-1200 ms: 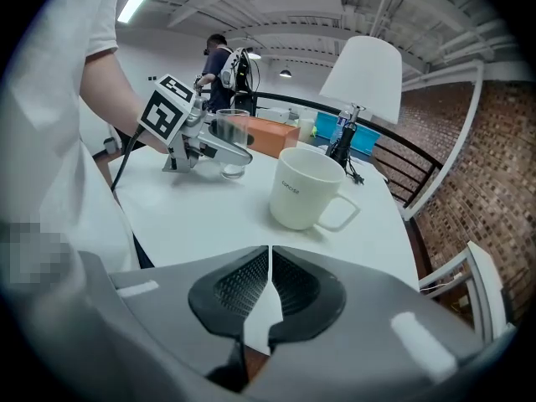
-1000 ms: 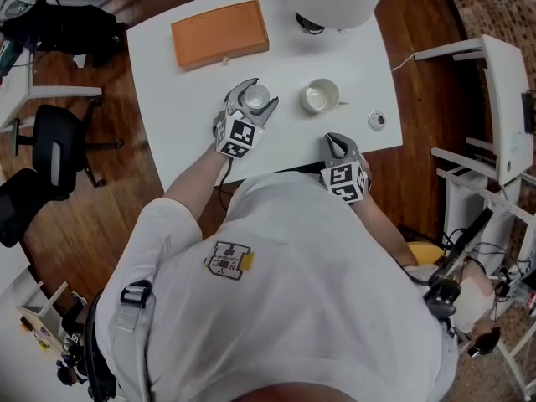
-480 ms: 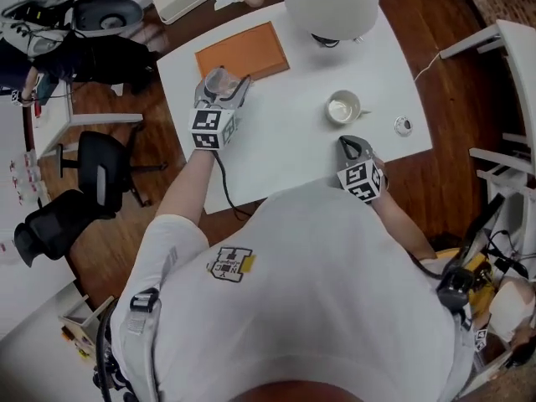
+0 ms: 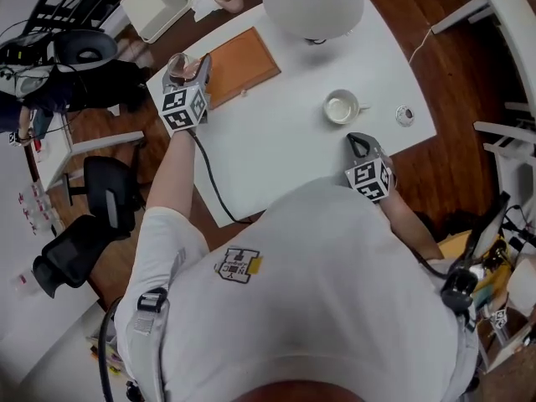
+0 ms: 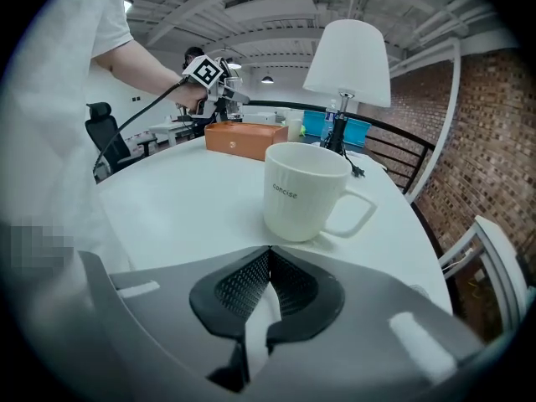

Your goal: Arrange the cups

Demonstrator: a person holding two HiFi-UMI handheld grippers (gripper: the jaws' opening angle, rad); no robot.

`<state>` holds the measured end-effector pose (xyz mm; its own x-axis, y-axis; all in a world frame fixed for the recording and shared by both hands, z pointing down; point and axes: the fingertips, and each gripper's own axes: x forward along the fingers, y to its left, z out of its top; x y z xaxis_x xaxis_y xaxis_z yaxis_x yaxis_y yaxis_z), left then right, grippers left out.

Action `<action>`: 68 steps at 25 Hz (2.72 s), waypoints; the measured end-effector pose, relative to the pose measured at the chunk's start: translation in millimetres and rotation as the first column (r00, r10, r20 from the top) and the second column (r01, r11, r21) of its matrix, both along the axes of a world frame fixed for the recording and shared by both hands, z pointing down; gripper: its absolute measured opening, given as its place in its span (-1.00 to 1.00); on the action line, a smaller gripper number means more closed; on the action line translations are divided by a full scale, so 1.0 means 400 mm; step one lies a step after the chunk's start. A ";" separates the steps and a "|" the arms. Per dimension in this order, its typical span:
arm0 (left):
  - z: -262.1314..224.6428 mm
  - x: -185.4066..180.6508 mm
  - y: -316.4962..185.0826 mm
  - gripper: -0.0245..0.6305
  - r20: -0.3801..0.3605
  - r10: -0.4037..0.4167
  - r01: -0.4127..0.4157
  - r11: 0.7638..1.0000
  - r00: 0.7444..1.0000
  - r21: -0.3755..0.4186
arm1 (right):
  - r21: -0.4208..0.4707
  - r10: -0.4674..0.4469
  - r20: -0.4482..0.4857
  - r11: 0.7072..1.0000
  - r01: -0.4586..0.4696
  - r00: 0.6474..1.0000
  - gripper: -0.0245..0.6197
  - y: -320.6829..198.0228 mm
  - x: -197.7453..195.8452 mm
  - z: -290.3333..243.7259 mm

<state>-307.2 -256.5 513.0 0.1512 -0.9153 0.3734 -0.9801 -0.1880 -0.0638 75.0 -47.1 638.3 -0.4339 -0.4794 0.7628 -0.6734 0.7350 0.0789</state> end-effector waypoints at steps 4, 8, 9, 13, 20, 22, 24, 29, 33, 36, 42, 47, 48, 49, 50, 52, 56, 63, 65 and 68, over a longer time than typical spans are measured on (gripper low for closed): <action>0.041 0.006 -0.018 -0.07 -0.004 0.007 -0.007 1.000 1.000 -0.029 | -0.009 0.018 -0.006 1.000 -0.018 1.000 -0.92 -0.002 0.008 0.006; 0.073 0.011 -0.024 -0.07 -0.004 0.008 -0.009 0.998 1.000 -0.055 | -0.015 0.032 -0.008 0.999 -0.032 0.999 -0.92 -0.007 0.013 0.007; 0.077 0.011 -0.025 -0.07 -0.004 0.007 -0.008 0.998 1.000 -0.057 | -0.016 0.035 -0.008 0.999 -0.035 0.999 -0.92 -0.008 0.013 0.006; 0.081 0.010 -0.025 -0.07 -0.003 0.010 -0.010 0.999 1.000 -0.045 | -0.019 0.043 -0.016 0.999 -0.044 0.999 -0.92 -0.007 0.018 0.011; 0.077 0.009 -0.024 -0.07 -0.002 0.009 -0.009 1.000 1.000 -0.026 | -0.016 0.040 -0.019 0.999 -0.040 0.999 -0.92 -0.004 0.017 0.014; 0.078 0.010 -0.025 -0.06 0.003 0.010 -0.010 1.000 1.000 -0.025 | -0.011 0.037 -0.020 0.999 -0.038 0.999 -0.92 -0.005 0.018 0.017; 0.076 0.011 -0.024 -0.06 0.001 0.013 -0.013 1.000 1.000 -0.026 | -0.003 0.035 -0.020 0.999 -0.035 0.999 -0.92 -0.010 0.017 0.010; 0.049 0.015 0.009 0.08 -0.013 0.016 -0.016 1.000 1.000 -0.006 | 0.010 0.035 -0.017 0.999 -0.035 0.999 -0.92 -0.013 0.026 0.008; 0.017 0.005 0.072 0.11 -0.012 -0.009 0.009 1.000 1.000 0.023 | 0.024 0.028 -0.010 0.999 -0.028 1.000 -0.92 -0.010 0.027 -0.005; 0.004 0.019 0.152 0.11 -0.045 -0.034 0.036 0.999 0.998 0.033 | 0.027 0.024 -0.006 0.999 -0.024 1.000 -0.92 -0.009 0.026 -0.016; 0.100 0.187 0.380 0.10 -0.172 -0.016 0.005 0.998 0.985 -0.063 | 0.039 -0.036 -0.018 0.999 0.037 0.999 -0.92 0.007 0.024 -0.005; 0.223 0.349 0.596 -0.05 -0.265 0.026 -0.079 0.979 0.964 -0.190 | 0.039 -0.085 -0.010 0.996 0.085 0.996 -0.92 0.047 -0.016 0.008; 0.240 0.366 0.633 -0.08 -0.275 0.032 -0.092 0.974 0.961 -0.207 | 0.043 -0.091 -0.009 0.995 0.092 0.996 -0.92 0.055 -0.028 0.010; 0.255 0.377 0.666 -0.11 -0.280 0.035 -0.100 0.970 0.959 -0.220 | 0.048 -0.099 -0.007 0.994 0.099 0.995 -0.92 0.063 -0.042 0.012; 0.267 0.383 0.694 -0.14 -0.283 0.037 -0.106 0.967 0.959 -0.232 | 0.052 -0.107 -0.003 0.993 0.107 0.994 -0.92 0.073 -0.056 0.015; 0.288 0.390 0.735 -0.22 -0.279 0.037 -0.109 0.962 0.959 -0.249 | 0.058 -0.126 0.003 0.990 0.126 0.992 -0.92 0.089 -0.081 0.019; 0.310 0.397 0.783 -0.48 -0.279 0.028 -0.106 0.957 0.960 -0.268 | 0.065 -0.151 -0.007 0.986 0.151 0.989 -0.92 0.116 -0.100 0.024; 0.322 0.389 0.795 -0.92 -0.240 0.027 -0.099 0.951 0.970 -0.294 | 0.060 -0.194 -0.020 0.979 0.195 0.981 -0.92 0.120 -0.132 0.046; 0.327 0.405 0.795 -0.92 -0.241 0.038 -0.113 0.946 0.970 -0.303 | 0.059 -0.193 -0.024 0.979 0.194 0.981 -0.92 0.119 -0.124 0.046; 0.331 0.420 0.793 -0.92 -0.240 0.060 -0.135 0.940 0.969 -0.312 | 0.061 -0.186 -0.027 0.980 0.187 0.982 -0.92 0.118 -0.118 0.043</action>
<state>-139.1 60.6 645.5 0.3476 -0.7265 0.5928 -0.9375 -0.2567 0.2351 27.9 0.1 655.3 -0.5044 -0.4393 0.7434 -0.5228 0.8405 0.1420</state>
